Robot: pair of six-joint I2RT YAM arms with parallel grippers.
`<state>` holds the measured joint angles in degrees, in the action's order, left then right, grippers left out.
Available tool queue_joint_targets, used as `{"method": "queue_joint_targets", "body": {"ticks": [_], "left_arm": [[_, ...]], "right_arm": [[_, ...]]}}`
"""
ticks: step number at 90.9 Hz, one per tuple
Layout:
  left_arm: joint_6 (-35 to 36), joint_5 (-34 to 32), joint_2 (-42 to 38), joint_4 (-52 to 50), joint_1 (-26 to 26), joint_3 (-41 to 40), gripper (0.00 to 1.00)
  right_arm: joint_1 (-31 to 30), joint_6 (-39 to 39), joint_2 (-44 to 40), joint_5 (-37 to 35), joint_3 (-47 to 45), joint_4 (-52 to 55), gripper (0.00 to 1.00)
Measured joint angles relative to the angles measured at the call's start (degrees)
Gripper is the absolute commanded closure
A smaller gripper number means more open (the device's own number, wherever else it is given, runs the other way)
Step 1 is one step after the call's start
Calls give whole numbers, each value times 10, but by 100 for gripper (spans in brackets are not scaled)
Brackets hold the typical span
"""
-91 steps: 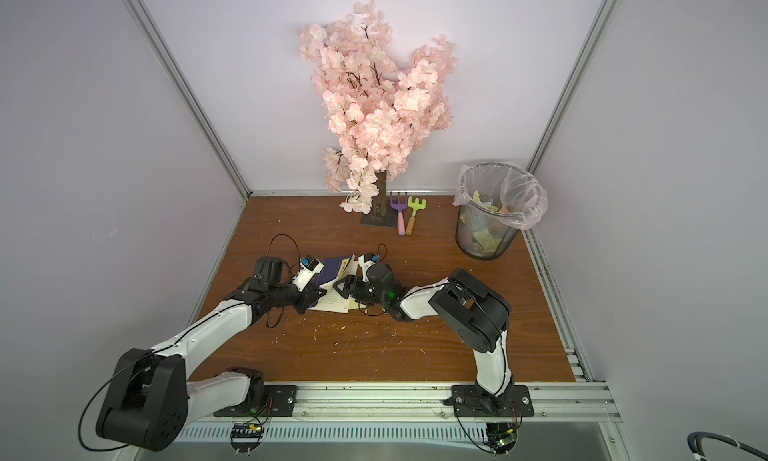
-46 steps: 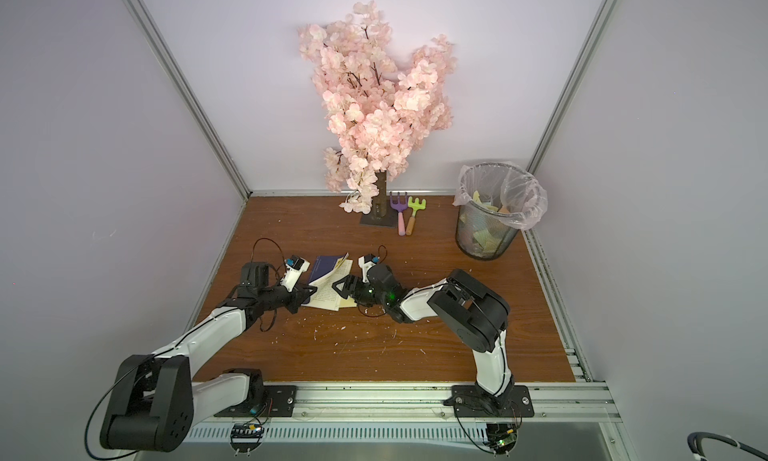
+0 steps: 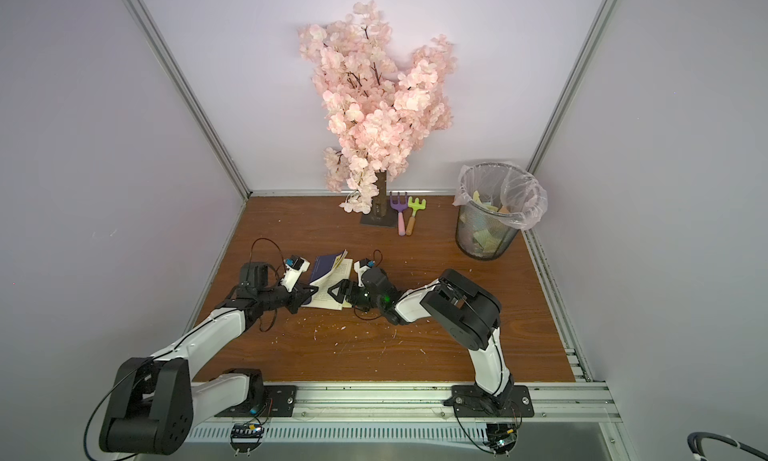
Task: Peel off the used sticky note
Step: Turn the page of the book at the center of the board.
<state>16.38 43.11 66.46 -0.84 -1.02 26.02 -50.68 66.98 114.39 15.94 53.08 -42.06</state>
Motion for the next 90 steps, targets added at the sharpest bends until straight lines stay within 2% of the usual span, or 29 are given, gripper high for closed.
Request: {"method": "queue_joint_targets", "body": {"ticks": [66, 90], "left_arm": [[4, 5, 1, 0, 2, -7, 99], [7, 5, 12, 0, 2, -7, 99]], "right_arm": [[0, 44, 24, 1, 8, -52, 10], [1, 78, 46, 9, 0, -120, 10]]}}
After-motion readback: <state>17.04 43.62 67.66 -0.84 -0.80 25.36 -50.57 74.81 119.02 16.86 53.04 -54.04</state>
